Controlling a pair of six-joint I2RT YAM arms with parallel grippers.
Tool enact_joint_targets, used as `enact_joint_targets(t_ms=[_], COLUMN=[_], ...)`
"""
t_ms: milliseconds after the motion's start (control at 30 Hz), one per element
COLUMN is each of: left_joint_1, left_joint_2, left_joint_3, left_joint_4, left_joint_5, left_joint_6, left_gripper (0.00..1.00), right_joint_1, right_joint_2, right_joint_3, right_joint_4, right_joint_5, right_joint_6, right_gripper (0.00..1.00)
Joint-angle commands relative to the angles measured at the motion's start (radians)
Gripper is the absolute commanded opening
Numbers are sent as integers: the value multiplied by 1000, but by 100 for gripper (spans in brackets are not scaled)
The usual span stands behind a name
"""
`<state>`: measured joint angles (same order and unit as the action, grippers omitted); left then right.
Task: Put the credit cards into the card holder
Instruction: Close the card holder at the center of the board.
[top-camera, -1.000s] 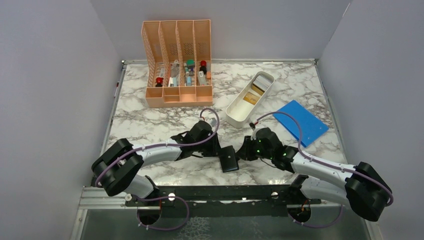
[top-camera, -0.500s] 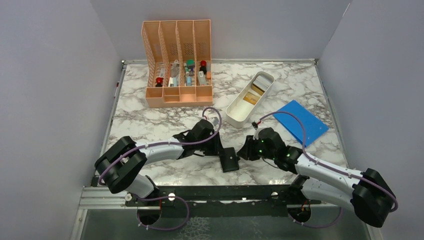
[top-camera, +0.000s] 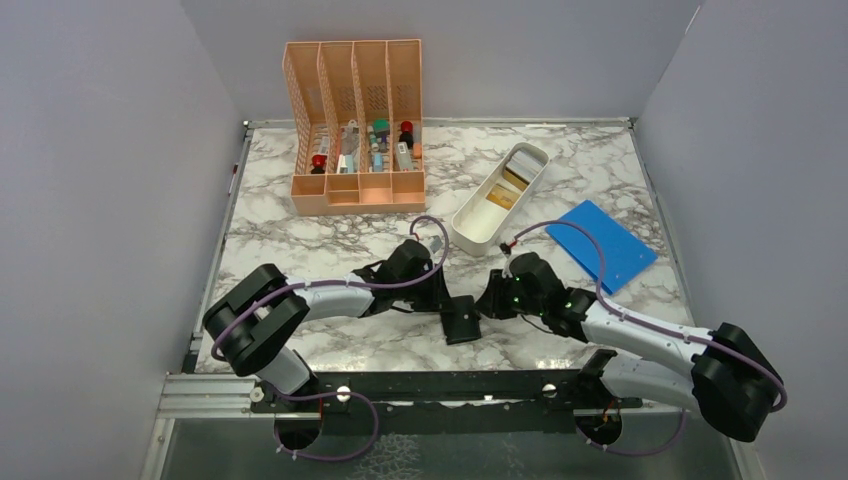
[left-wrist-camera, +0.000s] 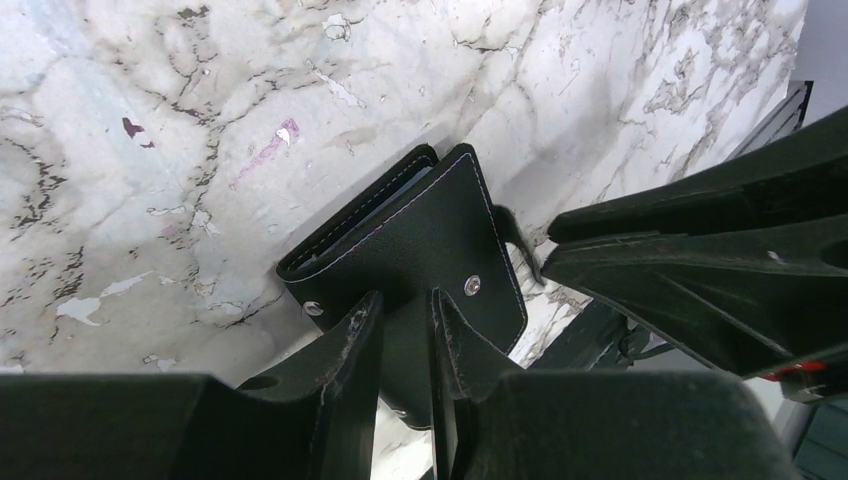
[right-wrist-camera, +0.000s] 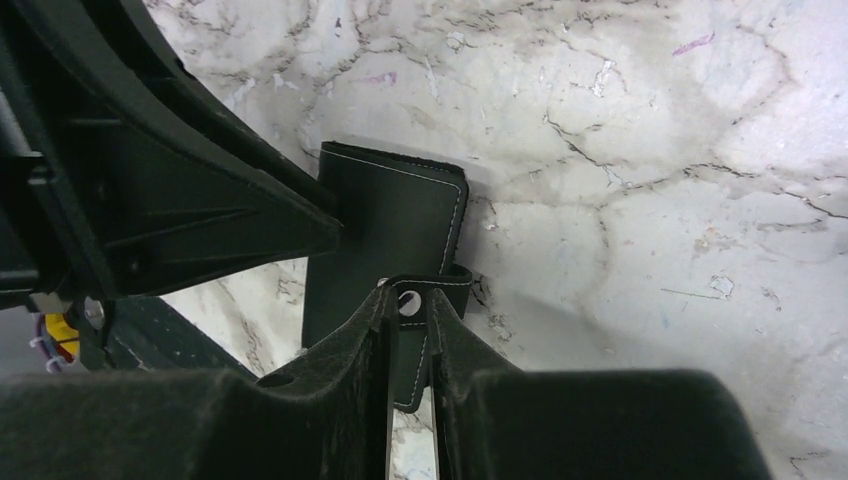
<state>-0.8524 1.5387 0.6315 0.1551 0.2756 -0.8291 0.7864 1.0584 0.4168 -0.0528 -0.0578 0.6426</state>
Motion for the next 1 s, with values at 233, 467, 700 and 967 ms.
enact_joint_targets(t_ms=[233, 467, 700, 967], left_joint_1=[-6, -5, -5, -5], left_joint_2=[22, 23, 17, 22], left_joint_3=[-19, -21, -26, -27], left_joint_4=[17, 23, 35, 37], left_joint_5=[-2, -4, -4, -4], left_joint_6=[16, 16, 5, 5], left_gripper=[25, 25, 25, 25], right_joint_1=[3, 4, 4, 4], right_joint_2=[47, 75, 108, 129], right_joint_3=[-8, 5, 14, 14], right_joint_4=[74, 69, 77, 87], right_joint_5=[-61, -66, -101, -127], right_joint_6=[28, 14, 15, 11], right_gripper=[20, 21, 20, 19])
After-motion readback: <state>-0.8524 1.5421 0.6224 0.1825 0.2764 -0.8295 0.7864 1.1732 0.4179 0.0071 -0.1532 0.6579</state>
